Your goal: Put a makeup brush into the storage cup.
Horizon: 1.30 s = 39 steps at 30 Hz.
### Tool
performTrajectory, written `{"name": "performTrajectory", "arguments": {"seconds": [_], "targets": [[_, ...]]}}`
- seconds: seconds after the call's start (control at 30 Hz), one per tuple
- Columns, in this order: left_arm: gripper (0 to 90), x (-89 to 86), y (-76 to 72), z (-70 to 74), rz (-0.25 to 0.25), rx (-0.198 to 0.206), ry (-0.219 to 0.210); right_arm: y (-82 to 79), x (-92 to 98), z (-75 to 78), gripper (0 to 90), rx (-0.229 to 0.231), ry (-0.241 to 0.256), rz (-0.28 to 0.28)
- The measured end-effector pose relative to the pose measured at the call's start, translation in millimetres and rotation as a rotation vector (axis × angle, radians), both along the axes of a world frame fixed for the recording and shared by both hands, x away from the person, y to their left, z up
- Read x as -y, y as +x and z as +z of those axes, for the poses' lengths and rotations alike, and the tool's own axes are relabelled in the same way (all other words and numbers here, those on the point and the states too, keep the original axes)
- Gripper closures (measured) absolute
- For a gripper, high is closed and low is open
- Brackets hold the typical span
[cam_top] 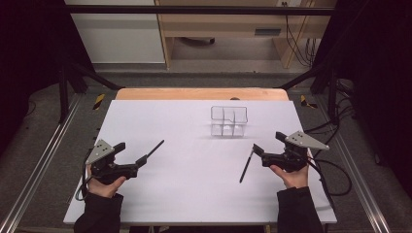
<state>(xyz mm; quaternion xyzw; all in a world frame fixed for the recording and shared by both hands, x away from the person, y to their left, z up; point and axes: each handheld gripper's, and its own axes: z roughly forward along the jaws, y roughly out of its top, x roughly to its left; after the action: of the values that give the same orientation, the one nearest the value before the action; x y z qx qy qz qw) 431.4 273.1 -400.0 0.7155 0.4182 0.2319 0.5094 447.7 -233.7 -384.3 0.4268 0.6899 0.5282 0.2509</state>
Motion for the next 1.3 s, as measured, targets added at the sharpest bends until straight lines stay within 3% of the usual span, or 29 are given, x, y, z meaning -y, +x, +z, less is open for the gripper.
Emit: {"name": "performTrajectory", "arguments": {"seconds": [0.43,0.5,0.73,1.07,1.3], "targets": [[4.7,0.9,1.5,-4.2,0.003,-0.017,0.006,-1.3,-3.1,-3.9,5.2,-0.046,-0.044,-0.027],[4.7,1.5,1.8,-4.8,0.004,-0.018,0.012,-0.4,-5.3,-6.4,5.7,-0.076,-0.068,-0.041],[4.7,1.4,3.0,-7.3,0.003,-0.029,0.015,0.2,-6.0,-11.8,6.2,-0.102,-0.074,-0.050],[4.8,3.2,3.2,-10.1,-0.001,-0.036,0.025,3.0,-17.3,-25.8,6.7,-0.156,-0.127,-0.042],[4.8,5.3,3.9,-11.5,-0.004,-0.043,0.036,8.2,-20.8,-39.0,7.9,-0.218,-0.160,-0.054]]}}
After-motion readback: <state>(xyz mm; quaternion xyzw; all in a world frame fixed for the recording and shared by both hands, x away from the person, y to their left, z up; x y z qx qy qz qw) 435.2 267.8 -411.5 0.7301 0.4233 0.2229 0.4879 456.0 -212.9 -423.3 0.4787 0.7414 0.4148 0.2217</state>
